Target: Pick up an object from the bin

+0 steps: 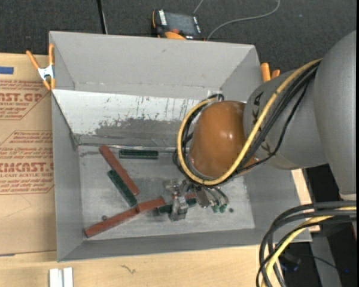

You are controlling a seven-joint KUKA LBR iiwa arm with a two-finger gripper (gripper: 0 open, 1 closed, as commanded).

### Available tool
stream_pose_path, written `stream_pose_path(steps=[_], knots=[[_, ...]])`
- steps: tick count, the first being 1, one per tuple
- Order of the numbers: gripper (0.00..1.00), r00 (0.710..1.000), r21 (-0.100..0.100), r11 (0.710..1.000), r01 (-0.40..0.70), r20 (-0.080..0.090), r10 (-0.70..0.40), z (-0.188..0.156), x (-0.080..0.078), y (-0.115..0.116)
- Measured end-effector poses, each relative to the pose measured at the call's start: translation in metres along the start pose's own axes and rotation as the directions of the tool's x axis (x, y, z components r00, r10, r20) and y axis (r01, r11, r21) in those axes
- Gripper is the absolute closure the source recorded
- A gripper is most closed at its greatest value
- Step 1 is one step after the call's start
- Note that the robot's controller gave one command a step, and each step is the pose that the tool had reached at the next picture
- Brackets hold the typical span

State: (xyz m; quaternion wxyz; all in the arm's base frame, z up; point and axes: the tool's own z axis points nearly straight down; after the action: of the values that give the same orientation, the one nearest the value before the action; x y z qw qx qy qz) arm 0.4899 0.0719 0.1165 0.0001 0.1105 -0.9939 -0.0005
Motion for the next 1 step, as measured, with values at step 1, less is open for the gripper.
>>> stream_pose_path(steps=[1], knots=[[1.0,0.957,0.002,0.957,0.291,0.002,-0.291,0.0073,-0.0386,-0.0311]])
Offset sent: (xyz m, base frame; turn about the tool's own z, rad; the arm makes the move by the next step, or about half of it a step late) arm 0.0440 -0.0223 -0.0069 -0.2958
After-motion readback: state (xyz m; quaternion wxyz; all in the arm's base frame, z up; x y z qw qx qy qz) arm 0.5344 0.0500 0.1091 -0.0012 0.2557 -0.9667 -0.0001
